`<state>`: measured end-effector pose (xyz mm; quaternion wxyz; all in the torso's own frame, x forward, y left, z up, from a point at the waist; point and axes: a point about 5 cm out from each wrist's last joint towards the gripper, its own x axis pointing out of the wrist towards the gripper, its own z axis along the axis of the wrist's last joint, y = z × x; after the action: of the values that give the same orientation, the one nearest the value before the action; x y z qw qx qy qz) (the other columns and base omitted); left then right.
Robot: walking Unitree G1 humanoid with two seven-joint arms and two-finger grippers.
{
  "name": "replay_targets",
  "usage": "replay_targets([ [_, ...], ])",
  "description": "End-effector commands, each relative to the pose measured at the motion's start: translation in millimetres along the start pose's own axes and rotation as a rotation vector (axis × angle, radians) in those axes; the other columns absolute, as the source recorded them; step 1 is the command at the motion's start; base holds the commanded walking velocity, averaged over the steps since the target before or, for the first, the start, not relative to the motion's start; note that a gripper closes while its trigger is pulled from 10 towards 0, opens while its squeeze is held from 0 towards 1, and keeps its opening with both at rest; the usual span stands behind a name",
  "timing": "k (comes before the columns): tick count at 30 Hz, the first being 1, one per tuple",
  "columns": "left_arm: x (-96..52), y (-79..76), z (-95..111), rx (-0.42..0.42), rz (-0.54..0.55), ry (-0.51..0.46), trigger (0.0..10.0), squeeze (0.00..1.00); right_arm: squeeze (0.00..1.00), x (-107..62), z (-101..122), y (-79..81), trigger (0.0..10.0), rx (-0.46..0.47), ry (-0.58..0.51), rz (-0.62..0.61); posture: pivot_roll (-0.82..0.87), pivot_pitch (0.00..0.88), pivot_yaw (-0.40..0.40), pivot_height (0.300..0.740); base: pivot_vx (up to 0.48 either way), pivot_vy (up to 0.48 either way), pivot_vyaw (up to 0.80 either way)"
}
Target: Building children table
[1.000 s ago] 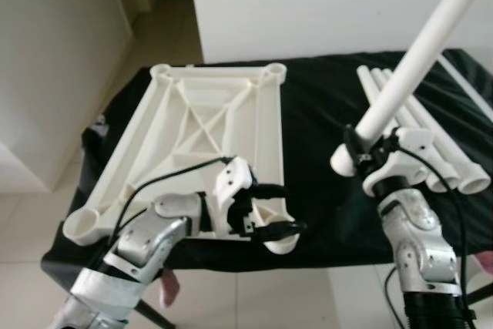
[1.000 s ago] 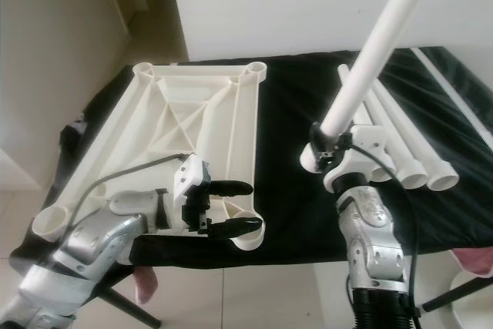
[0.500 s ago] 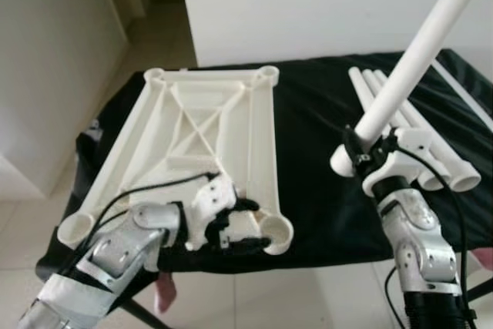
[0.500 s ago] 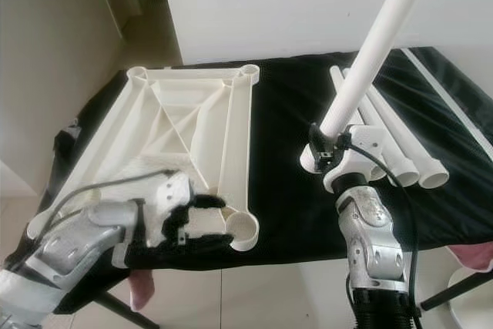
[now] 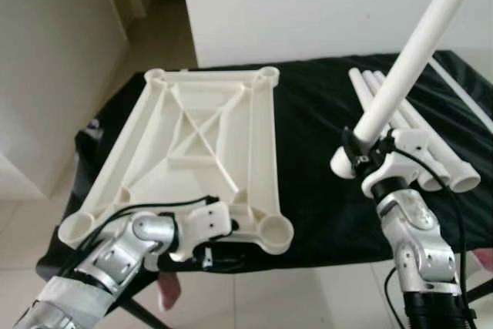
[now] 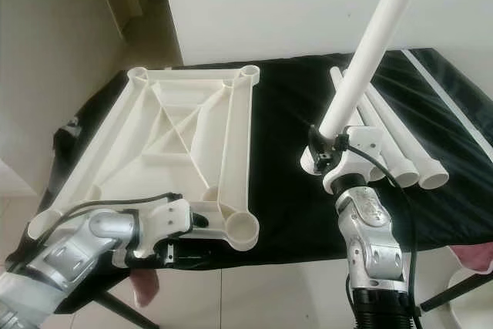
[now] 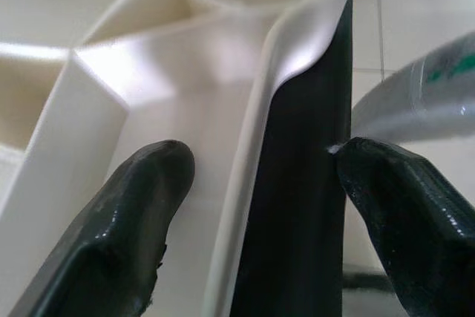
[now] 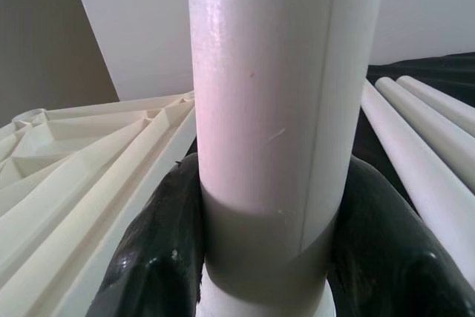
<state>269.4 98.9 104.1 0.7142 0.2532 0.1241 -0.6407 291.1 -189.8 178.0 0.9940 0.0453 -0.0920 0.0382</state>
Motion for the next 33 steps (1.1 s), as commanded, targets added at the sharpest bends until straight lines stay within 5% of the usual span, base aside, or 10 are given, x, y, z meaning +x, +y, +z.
replay_targets([
  [1, 12.4, 8.5, 12, 0.039, 0.079, -0.034, 10.0, 0.00, 0.00, 3.3, 2, 1.6, 10.0, -0.002, -0.003, 0.005, 0.01, 0.000, 0.045, 0.740, 0.000, 0.000, 0.00],
  [8, 36.8, 14.7, 38, 0.064, 0.072, -0.121, 10.0, 0.00, 0.00, 5.1, 2, 0.6, 10.0, -0.006, -0.005, -0.004, 0.00, 0.000, 0.050, 0.740, 0.000, 0.000, 0.00],
  [11, 57.5, 17.1, 66, 0.049, 0.081, -0.221, 10.0, 0.00, 0.00, 4.7, 4, -3.9, 10.0, -0.020, -0.010, -0.021, -0.01, 0.000, 0.054, 0.740, 0.000, 0.000, 0.00],
  [16, 63.8, 19.1, 72, 0.046, 0.094, -0.236, 10.0, 0.00, 0.00, 5.0, 5, -5.3, 10.0, -0.021, -0.013, -0.028, -0.02, 0.000, 0.060, 0.740, 0.000, 0.000, 0.00],
  [22, 90.2, 25.7, 83, -0.045, 0.245, -0.274, 10.0, 0.00, 0.00, 2.5, 7, -10.8, 10.0, -0.041, -0.025, -0.060, -0.04, 0.000, 0.057, 0.740, 0.000, 0.000, 0.00],
  [26, 90.7, 24.9, 89, -0.054, 0.233, -0.320, 10.0, 0.00, 0.00, 2.3, 8, -11.2, 10.0, -0.047, -0.037, -0.072, -0.05, 0.000, 0.053, 0.740, 0.000, 0.000, 0.00],
  [33, 63.4, 37.1, 104, -0.139, 0.195, -0.453, 10.0, 0.00, 0.00, 0.9, 11, -11.1, 10.0, -0.039, -0.067, -0.102, -0.06, 0.000, 0.050, 0.740, 0.000, 0.000, 0.00],
])
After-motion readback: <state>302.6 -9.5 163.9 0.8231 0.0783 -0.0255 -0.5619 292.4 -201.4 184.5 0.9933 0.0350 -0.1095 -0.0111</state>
